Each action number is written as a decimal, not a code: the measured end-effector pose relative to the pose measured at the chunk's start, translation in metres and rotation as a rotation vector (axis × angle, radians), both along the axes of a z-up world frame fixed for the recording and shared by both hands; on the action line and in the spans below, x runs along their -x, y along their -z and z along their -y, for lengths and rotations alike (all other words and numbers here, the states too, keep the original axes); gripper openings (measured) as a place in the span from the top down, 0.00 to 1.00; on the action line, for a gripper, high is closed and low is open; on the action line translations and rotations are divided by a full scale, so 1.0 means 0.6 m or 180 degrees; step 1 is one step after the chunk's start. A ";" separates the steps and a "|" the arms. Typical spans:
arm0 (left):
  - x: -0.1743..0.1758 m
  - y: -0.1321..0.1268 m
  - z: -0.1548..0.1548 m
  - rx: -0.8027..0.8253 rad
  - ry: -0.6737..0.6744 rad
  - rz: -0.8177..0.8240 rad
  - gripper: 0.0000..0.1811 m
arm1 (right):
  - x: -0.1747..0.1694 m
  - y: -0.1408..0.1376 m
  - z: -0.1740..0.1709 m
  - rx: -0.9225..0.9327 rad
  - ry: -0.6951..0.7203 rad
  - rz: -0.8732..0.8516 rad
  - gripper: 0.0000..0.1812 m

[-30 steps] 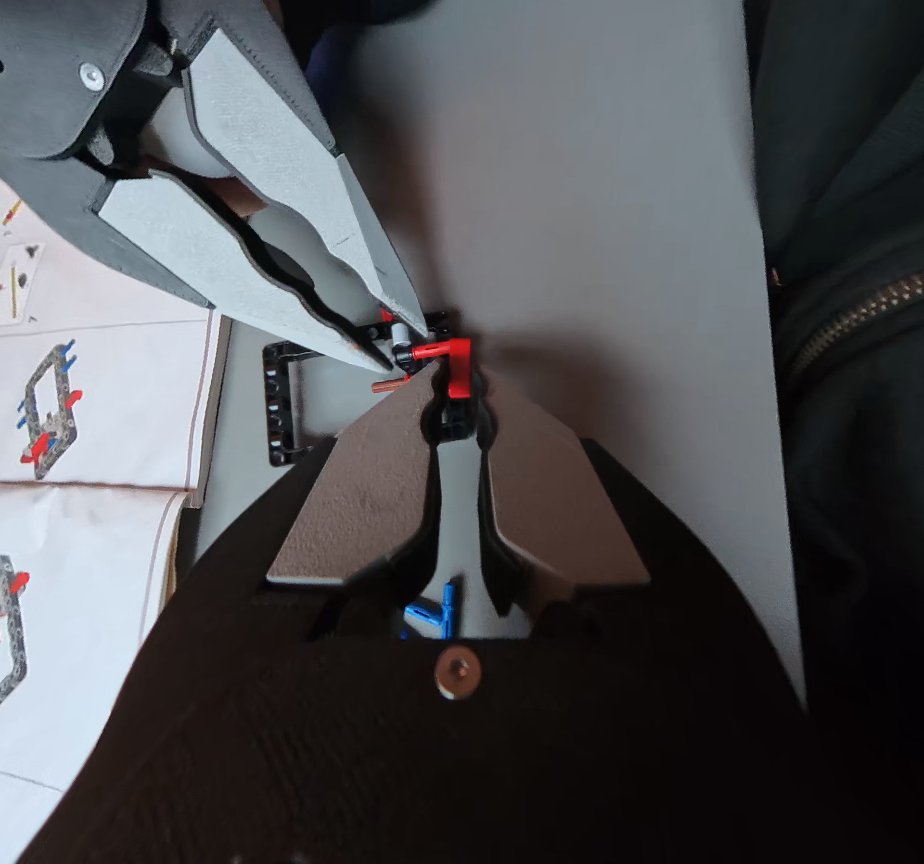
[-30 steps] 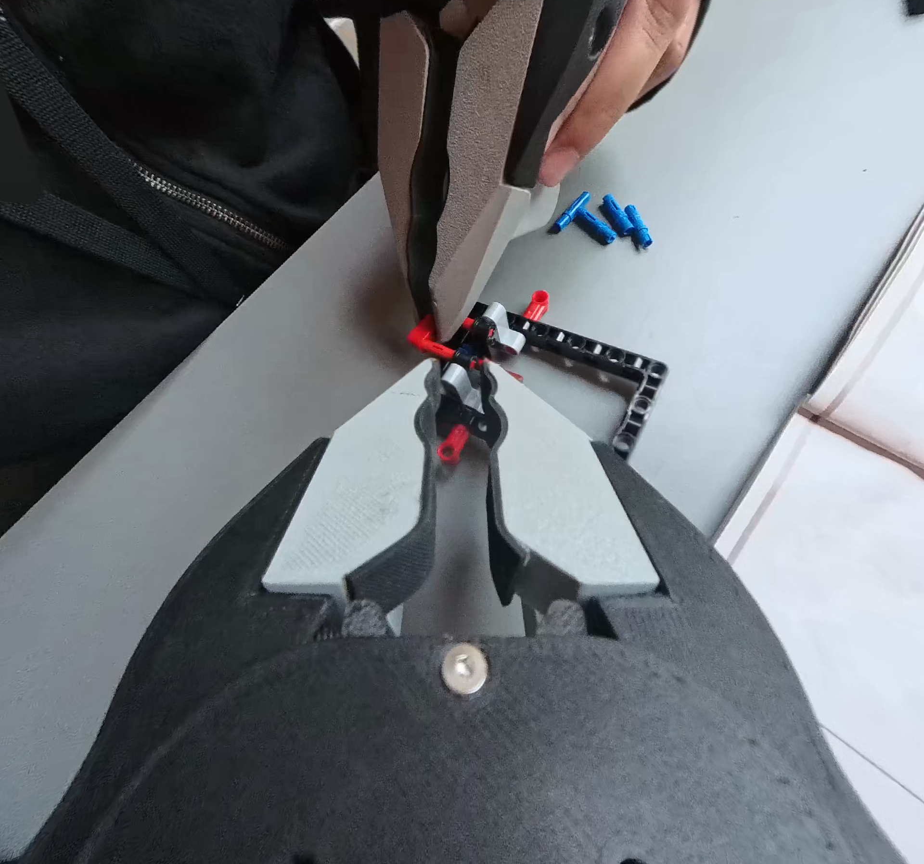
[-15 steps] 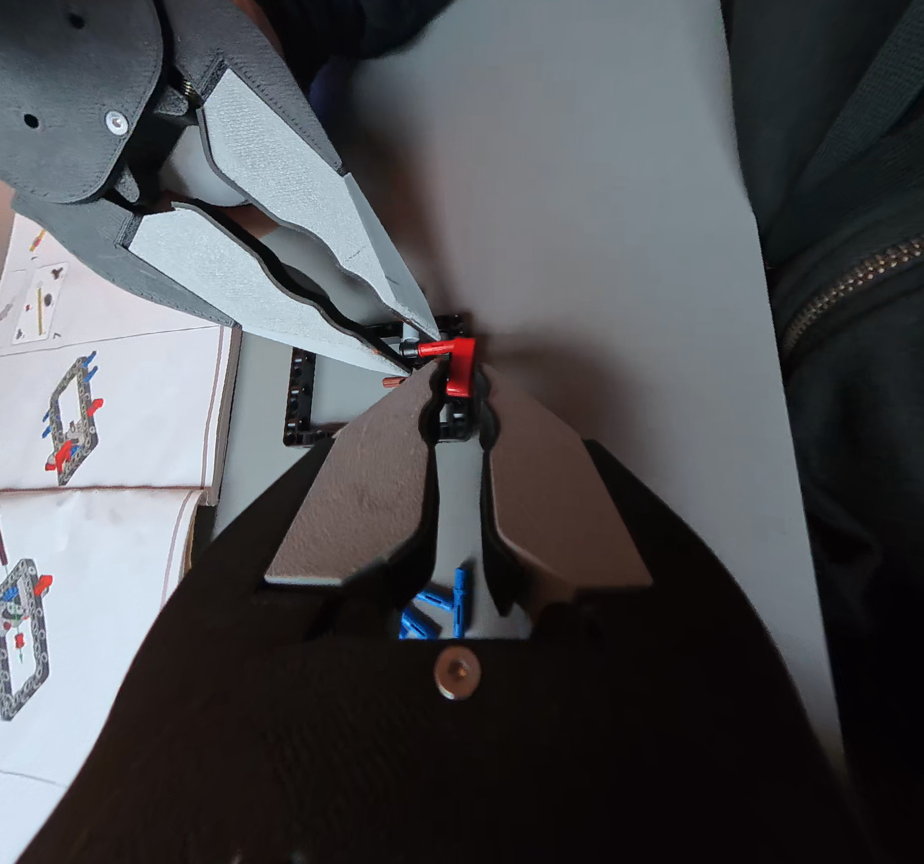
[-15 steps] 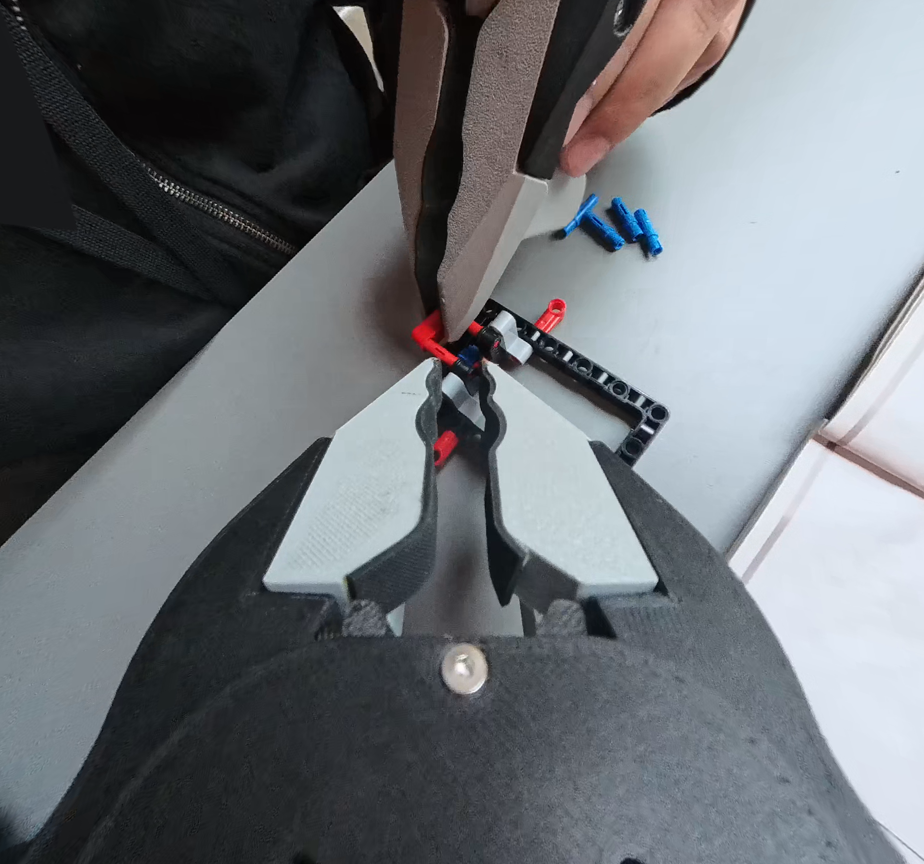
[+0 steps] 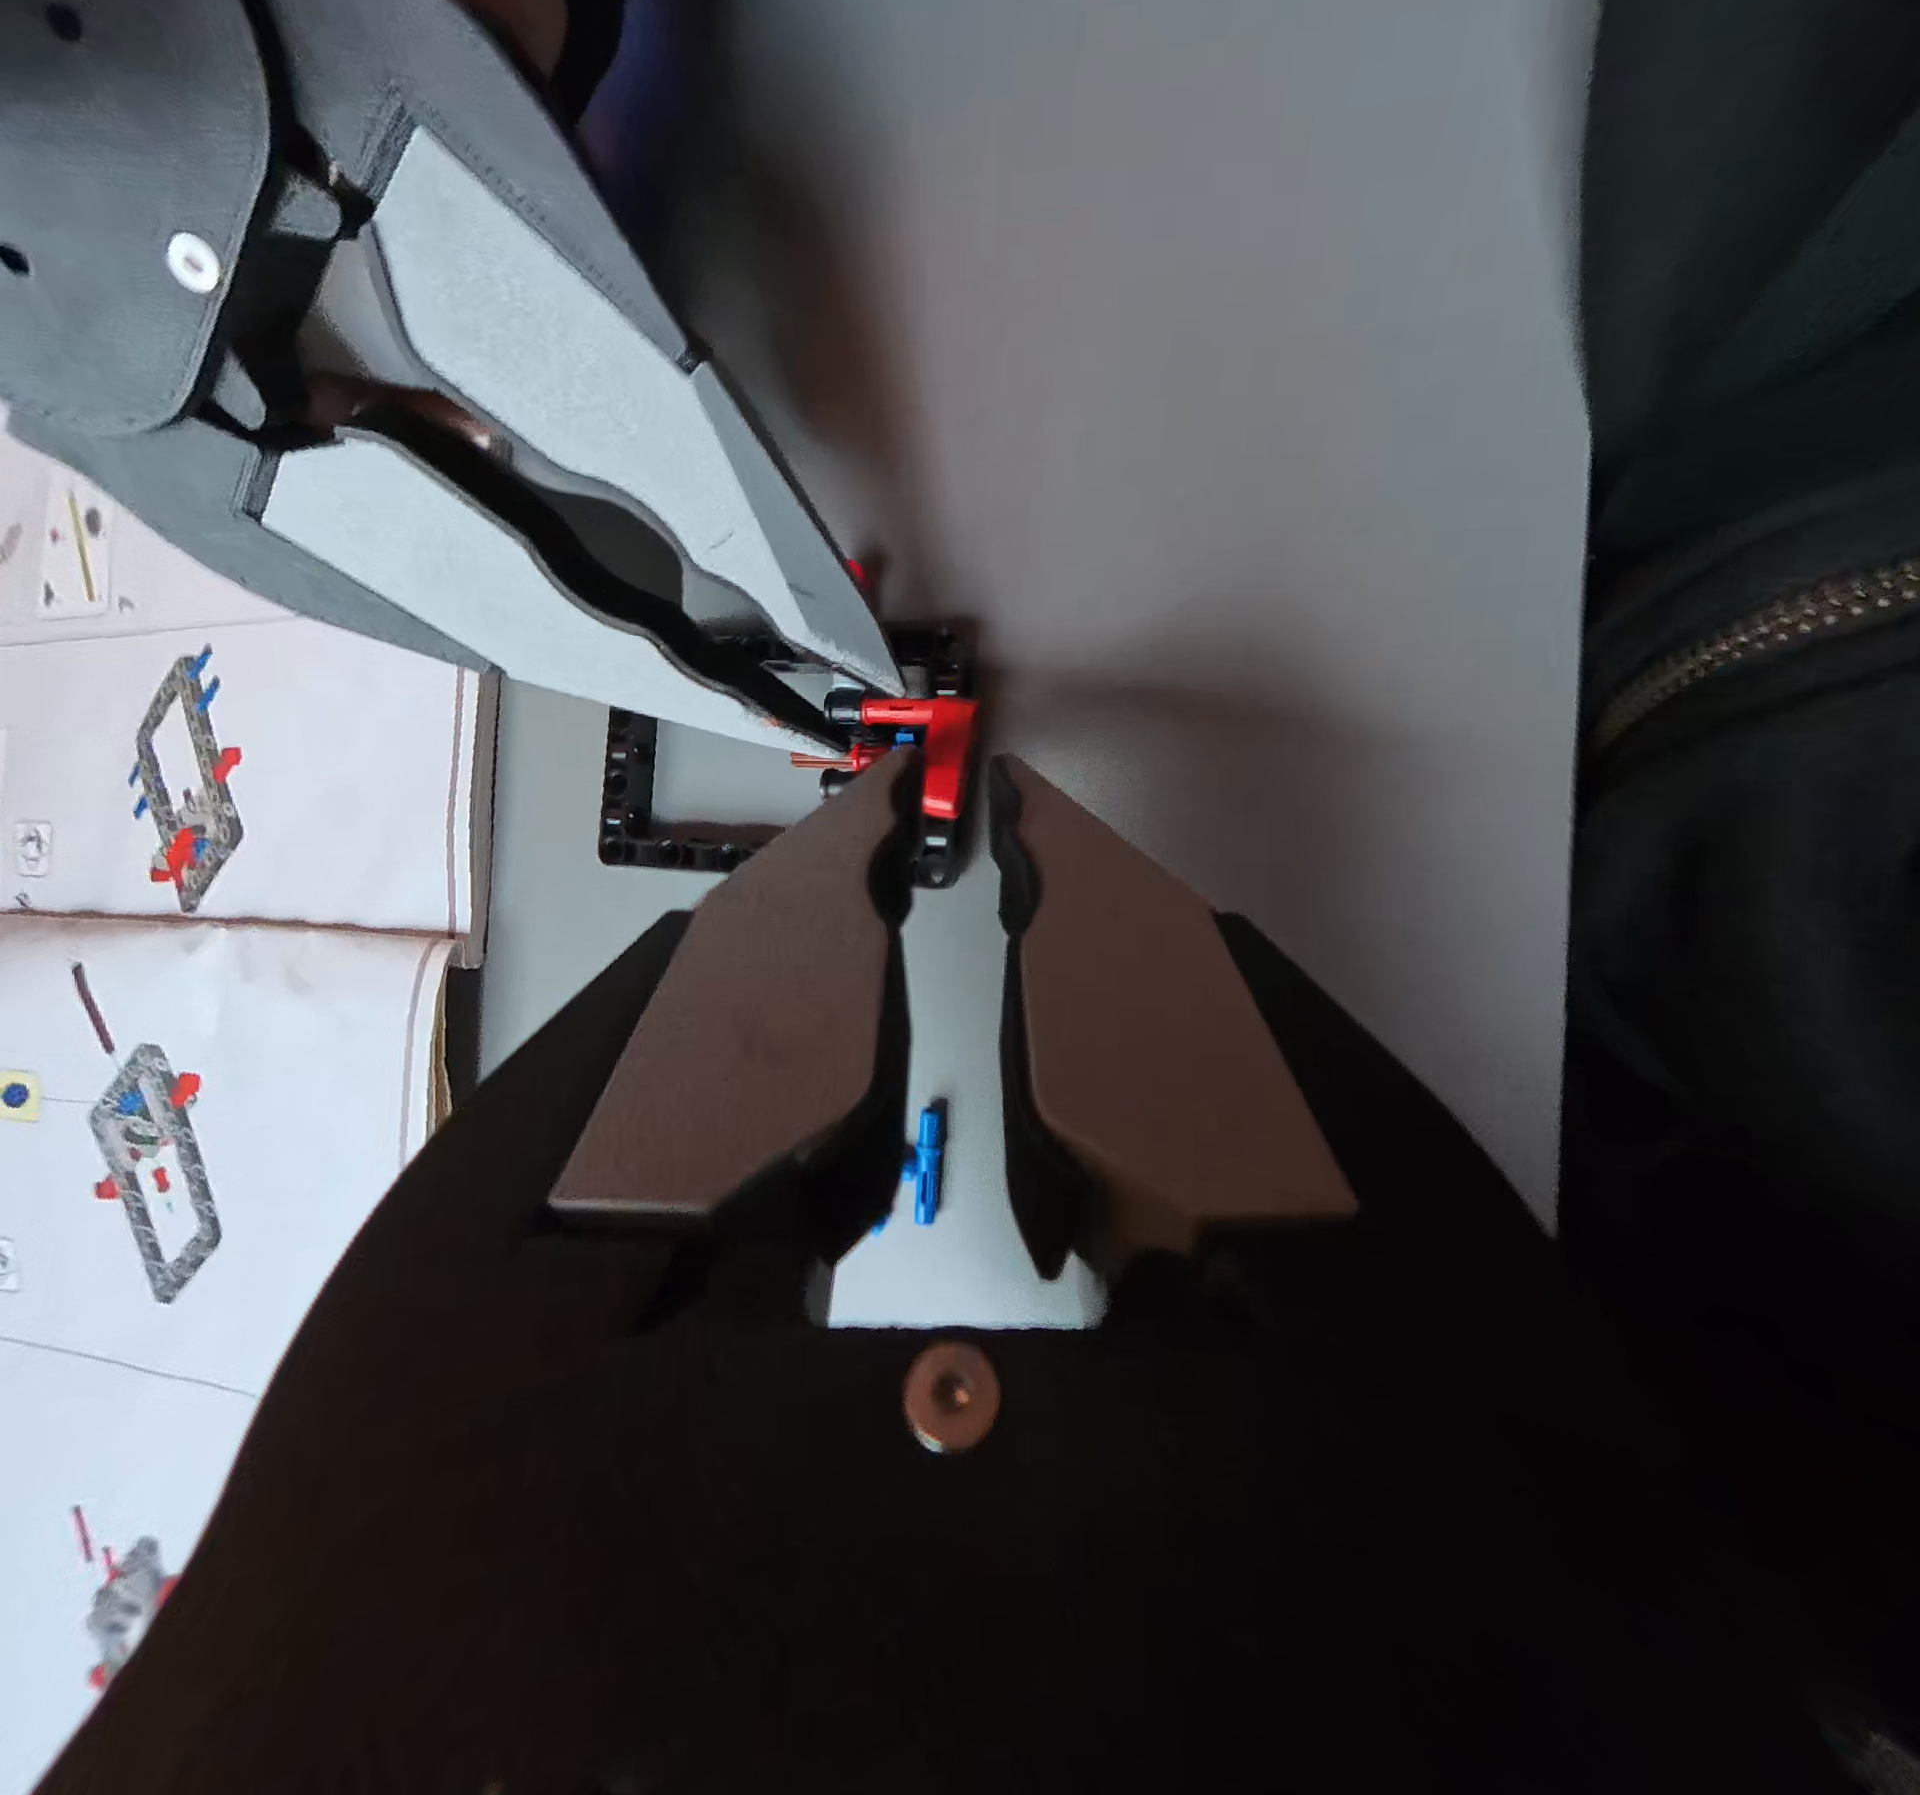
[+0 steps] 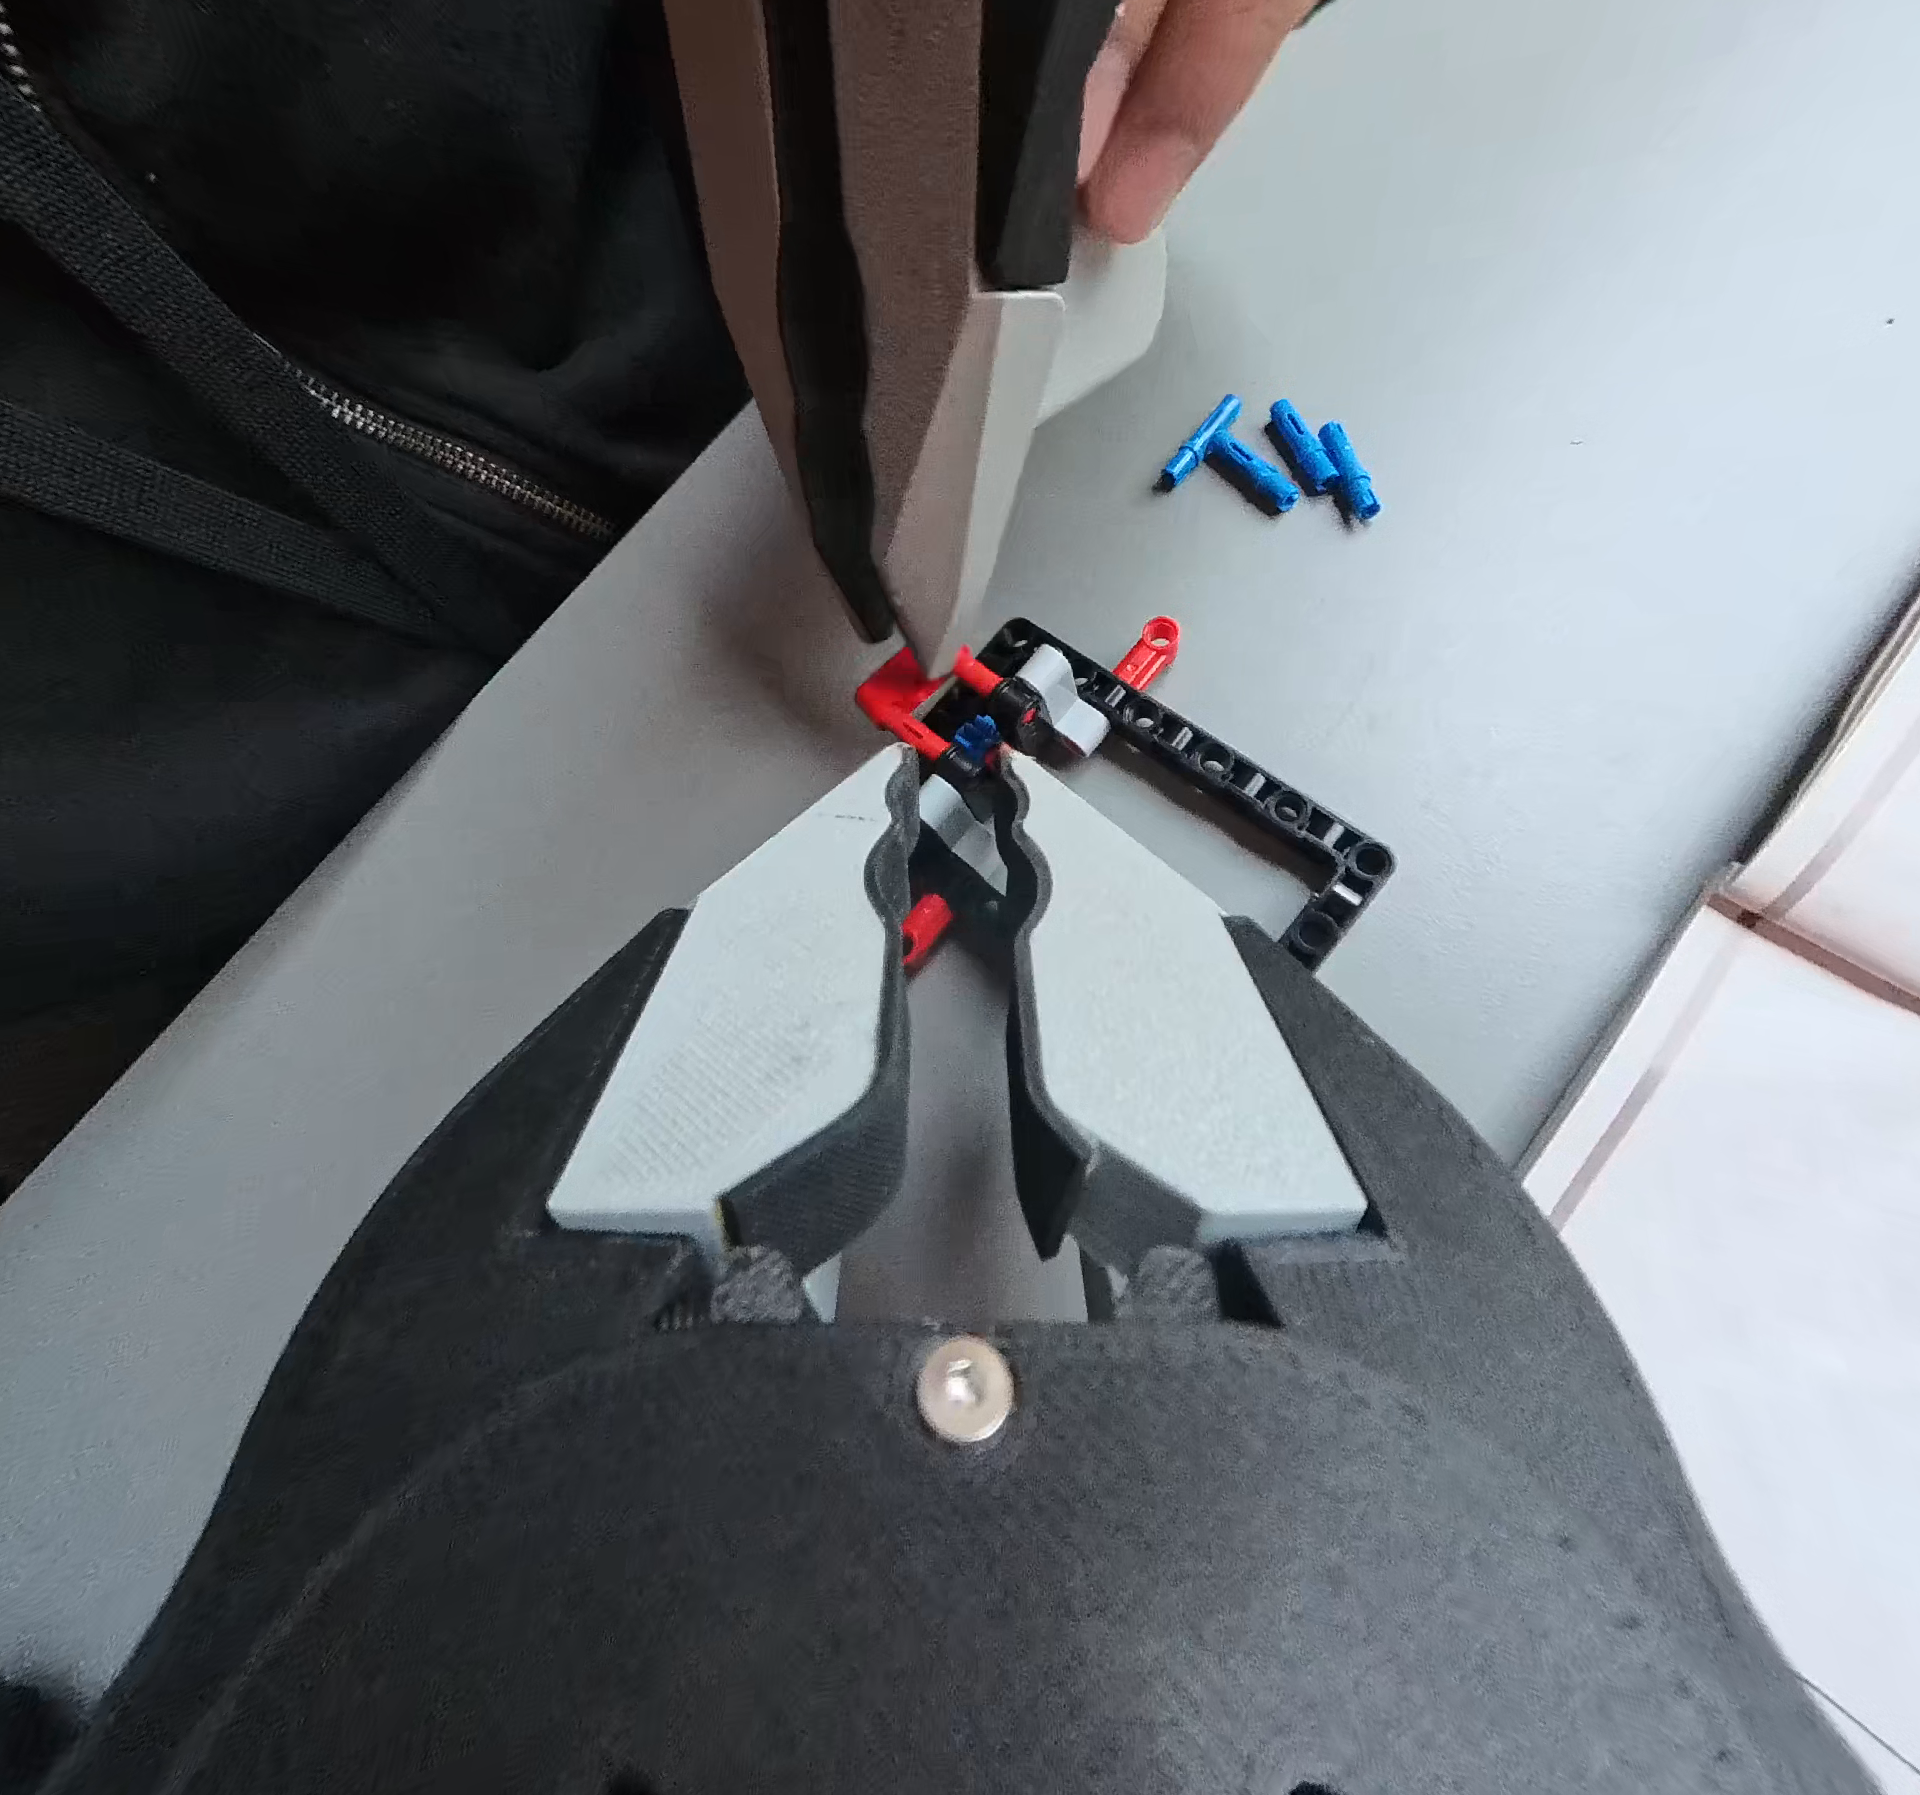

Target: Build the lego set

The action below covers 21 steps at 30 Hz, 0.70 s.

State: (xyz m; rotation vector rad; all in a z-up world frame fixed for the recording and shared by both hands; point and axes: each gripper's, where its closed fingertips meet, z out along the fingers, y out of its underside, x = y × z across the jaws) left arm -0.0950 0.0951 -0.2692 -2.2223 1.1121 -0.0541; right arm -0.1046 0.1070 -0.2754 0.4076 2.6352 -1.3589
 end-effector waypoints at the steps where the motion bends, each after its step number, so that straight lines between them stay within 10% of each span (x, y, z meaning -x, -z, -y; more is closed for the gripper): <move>1: -0.002 0.000 0.000 -0.0013 0.0047 -0.0067 0.99 | -0.001 0.000 0.000 -0.0006 -0.0010 -0.0011 0.94; 21: -0.005 0.014 0.000 0.0211 0.0111 -0.0031 0.96 | -0.006 0.000 0.007 0.0031 -0.0052 0.0006 0.94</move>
